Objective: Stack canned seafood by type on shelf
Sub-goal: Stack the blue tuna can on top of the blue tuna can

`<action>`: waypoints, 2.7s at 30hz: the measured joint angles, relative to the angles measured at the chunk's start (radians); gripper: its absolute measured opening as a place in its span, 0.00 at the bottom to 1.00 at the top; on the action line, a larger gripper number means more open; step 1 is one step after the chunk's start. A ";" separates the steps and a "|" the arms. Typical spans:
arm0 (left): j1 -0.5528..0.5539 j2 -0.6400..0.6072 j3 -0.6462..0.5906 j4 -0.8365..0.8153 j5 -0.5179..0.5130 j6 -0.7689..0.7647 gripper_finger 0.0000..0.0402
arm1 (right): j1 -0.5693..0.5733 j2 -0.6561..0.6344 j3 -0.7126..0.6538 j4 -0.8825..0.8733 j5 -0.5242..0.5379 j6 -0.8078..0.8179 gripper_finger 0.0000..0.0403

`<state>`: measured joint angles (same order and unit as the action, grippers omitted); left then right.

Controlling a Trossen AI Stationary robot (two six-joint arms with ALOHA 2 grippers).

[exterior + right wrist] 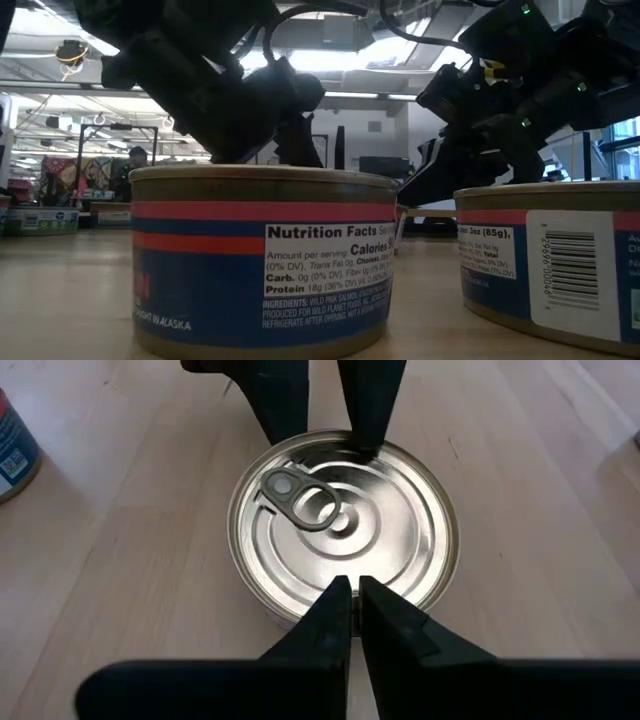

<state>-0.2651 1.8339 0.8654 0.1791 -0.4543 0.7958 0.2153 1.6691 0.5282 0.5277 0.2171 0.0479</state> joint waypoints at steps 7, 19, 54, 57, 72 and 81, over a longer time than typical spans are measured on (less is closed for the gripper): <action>0.021 0.000 0.000 0.051 0.000 0.059 0.70 | 0.000 0.000 0.000 0.000 0.000 0.000 0.06; 0.038 0.016 0.000 0.054 0.057 0.095 0.70 | 0.000 0.000 0.000 0.000 0.000 -0.001 0.06; 0.054 0.127 -0.002 0.292 0.086 0.228 0.52 | -0.002 0.030 -0.001 0.022 0.023 -0.002 0.06; 0.054 0.128 -0.002 0.303 0.083 0.199 0.46 | -0.002 0.029 -0.001 0.022 0.026 -0.002 0.06; 0.049 0.130 -0.002 0.347 0.079 0.147 0.49 | -0.001 0.029 -0.001 0.026 0.044 0.005 0.06; 0.053 0.128 0.000 0.317 0.028 0.151 0.60 | -0.001 0.030 -0.001 0.024 0.044 0.026 0.06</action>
<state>-0.2123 1.9624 0.8654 0.4958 -0.4264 0.9469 0.2146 1.6993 0.5274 0.5517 0.2615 0.0734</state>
